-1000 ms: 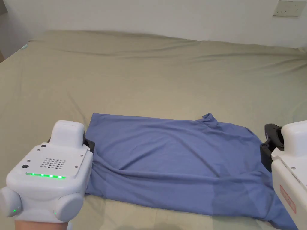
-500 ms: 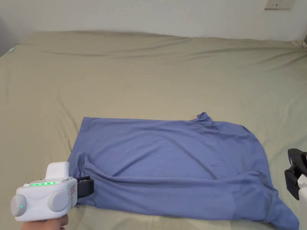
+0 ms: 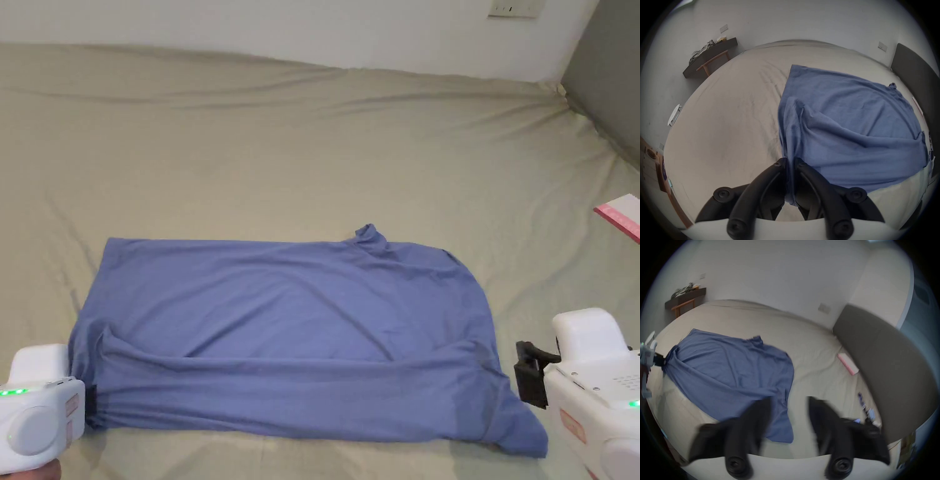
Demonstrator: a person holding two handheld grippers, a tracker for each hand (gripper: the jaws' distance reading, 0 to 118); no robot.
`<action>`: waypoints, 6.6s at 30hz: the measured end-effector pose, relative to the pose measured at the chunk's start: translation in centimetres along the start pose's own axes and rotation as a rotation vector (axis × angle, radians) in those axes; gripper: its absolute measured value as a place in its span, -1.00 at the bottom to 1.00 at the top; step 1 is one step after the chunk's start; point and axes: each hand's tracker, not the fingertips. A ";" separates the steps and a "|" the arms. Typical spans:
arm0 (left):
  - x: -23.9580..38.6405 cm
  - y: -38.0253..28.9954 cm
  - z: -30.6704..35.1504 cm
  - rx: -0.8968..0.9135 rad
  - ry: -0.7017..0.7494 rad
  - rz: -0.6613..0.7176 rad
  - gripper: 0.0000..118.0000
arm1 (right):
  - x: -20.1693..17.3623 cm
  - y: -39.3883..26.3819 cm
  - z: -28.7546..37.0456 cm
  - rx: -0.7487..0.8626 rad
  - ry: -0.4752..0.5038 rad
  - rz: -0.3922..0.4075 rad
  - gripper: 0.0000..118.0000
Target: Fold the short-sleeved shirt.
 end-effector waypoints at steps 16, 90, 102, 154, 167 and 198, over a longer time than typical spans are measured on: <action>-0.5 -1.4 0.8 -0.040 -0.021 -0.016 -0.86 | 0.5 -5.8 -12.1 -0.393 0.172 -0.262 0.10; 9.1 4.1 31.8 0.943 -0.005 -0.254 -1.00 | -10.8 9.0 18.9 0.661 0.080 0.068 -0.97; 5.0 3.7 10.7 0.376 -0.061 -0.231 -1.00 | -7.3 6.8 9.1 0.445 0.053 0.068 -0.97; 3.1 9.0 4.0 0.276 -0.015 -0.344 -0.98 | 0.9 6.6 -21.1 -0.272 0.178 -0.023 -0.85; 0.2 8.6 11.0 0.288 -0.008 -0.294 -0.98 | 5.4 8.3 -5.4 -0.176 0.283 -0.024 -0.85; -3.9 -8.6 6.7 -0.225 -0.094 -0.477 -0.98 | 1.4 -11.0 -2.4 -0.656 0.382 0.125 -0.85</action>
